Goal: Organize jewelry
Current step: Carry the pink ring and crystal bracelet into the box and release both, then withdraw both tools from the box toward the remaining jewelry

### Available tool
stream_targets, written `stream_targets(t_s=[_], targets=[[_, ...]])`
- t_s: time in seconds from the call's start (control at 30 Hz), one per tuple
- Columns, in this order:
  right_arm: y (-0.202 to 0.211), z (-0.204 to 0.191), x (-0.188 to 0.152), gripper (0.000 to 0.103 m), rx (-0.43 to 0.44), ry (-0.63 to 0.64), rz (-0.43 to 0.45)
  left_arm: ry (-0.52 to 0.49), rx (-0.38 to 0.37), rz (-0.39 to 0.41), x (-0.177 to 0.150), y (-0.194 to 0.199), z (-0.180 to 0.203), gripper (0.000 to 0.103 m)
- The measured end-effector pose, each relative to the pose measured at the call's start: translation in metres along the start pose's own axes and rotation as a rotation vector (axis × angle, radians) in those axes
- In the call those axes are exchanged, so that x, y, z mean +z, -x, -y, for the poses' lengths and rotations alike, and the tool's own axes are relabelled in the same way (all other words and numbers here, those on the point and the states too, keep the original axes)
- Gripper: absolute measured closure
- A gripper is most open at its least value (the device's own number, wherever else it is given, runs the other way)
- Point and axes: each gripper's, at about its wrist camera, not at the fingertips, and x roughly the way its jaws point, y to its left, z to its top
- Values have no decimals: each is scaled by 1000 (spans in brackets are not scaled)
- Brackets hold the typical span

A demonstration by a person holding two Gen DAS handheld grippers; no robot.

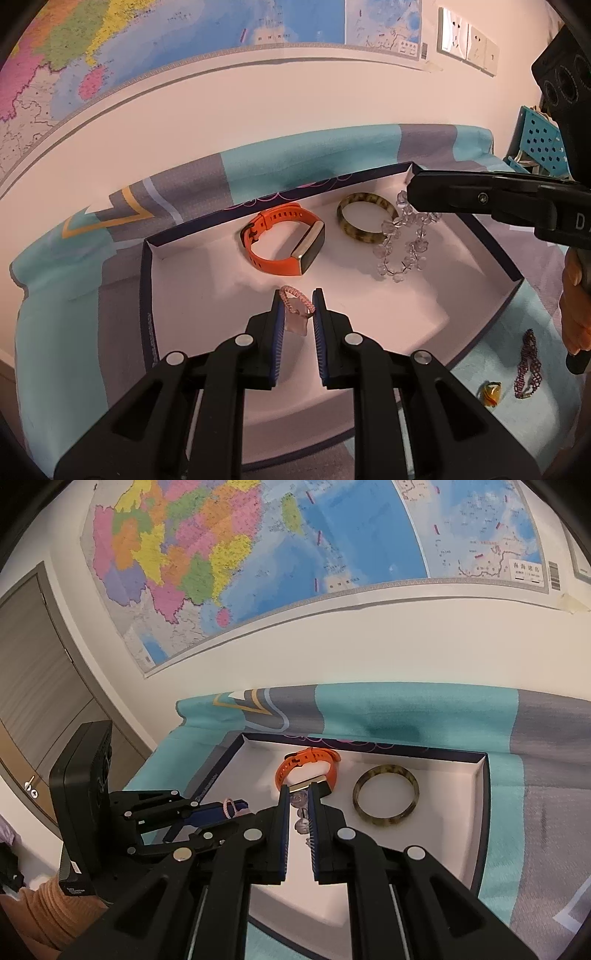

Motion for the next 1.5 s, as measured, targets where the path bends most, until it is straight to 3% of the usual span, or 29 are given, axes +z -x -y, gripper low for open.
stream_targets(t_s=[0.73, 1.0, 1.1, 1.27, 1.43, 1.5], targets=[[-29, 26, -3, 95, -58, -29, -52, 11, 0, -114, 15, -45, -9, 86], [-36, 31, -6, 93, -62, -34, -76, 2, -1, -113, 17, -49, -7, 84], [-36, 31, -7, 93, -66, -34, -78, 9, -2, -111, 16, -47, -8, 78], [-28, 32, -9, 88, -67, -45, -66, 24, -6, -71, 12, -34, -13, 55], [-15, 30, -15, 85, -63, -44, -55, 33, -18, -1, 8, -6, -22, 49], [-8, 28, -18, 77, -57, -41, -46, 39, -18, 28, 5, 8, -25, 47]])
